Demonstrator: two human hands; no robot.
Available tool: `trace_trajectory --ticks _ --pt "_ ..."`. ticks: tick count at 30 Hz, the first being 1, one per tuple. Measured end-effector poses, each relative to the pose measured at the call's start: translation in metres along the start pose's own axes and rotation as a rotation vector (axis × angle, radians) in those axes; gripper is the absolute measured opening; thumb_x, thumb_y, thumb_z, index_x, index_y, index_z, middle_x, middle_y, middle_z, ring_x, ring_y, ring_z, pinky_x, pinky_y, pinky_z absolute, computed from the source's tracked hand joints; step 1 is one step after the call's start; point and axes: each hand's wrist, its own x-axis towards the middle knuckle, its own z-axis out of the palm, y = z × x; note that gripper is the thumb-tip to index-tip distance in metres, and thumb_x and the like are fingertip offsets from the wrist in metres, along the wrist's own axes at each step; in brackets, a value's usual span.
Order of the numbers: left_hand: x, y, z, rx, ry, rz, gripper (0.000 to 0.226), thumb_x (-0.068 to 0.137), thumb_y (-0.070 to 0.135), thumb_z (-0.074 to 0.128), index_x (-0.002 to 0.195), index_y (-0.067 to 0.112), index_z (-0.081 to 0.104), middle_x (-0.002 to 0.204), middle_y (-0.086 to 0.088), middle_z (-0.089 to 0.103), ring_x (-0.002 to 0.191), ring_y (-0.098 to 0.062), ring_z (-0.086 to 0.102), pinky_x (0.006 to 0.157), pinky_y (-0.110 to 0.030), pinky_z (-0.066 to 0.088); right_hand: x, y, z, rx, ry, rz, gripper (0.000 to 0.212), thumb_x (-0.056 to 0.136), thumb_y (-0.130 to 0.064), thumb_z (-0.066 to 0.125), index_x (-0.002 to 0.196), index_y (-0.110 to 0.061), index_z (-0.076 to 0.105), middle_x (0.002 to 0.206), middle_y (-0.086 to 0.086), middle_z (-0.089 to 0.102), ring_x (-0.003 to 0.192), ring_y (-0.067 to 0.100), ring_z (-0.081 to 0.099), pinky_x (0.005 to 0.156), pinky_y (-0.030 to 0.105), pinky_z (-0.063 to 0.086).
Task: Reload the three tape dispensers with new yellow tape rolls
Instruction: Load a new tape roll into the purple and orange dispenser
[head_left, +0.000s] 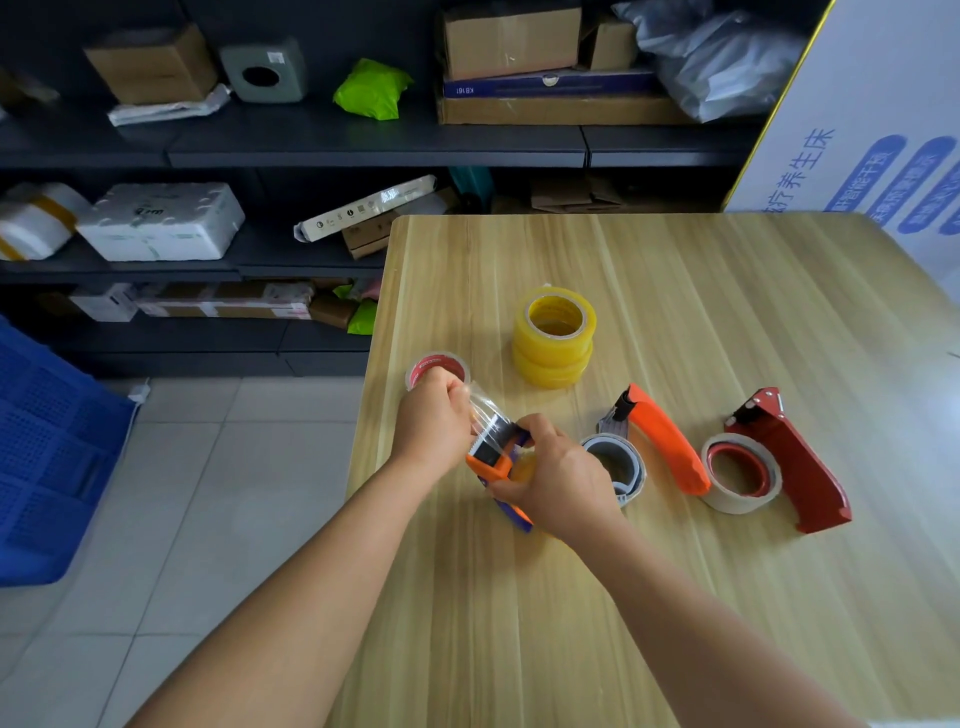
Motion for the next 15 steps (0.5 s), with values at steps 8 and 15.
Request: trace_trajectory --ticks 8,15 --pt "0.006 0.009 -0.001 0.096 -0.013 0.137 0.02 0.1 0.018 0.039 0.086 0.011 0.051 0.07 0.002 0.059 0.069 -0.022 0.062 0.063 -0.036 0.051 0.002 0.002 -0.004 0.011 -0.04 -0.026 0.059 0.07 -0.054 0.07 0.115 -0.026 0.045 0.092 -0.009 0.059 0.074 0.018 0.059 0.06 0.028 0.045" --pt "-0.008 -0.012 -0.008 -0.115 0.057 0.08 0.017 0.096 0.016 0.049 0.08 0.018 0.054 0.074 0.001 0.069 0.071 -0.018 0.066 0.072 -0.037 0.057 0.004 0.004 0.001 0.015 -0.012 -0.001 0.063 0.07 -0.064 0.067 0.116 -0.029 0.044 0.095 -0.011 0.061 0.073 0.016 0.059 0.06 0.029 0.05"
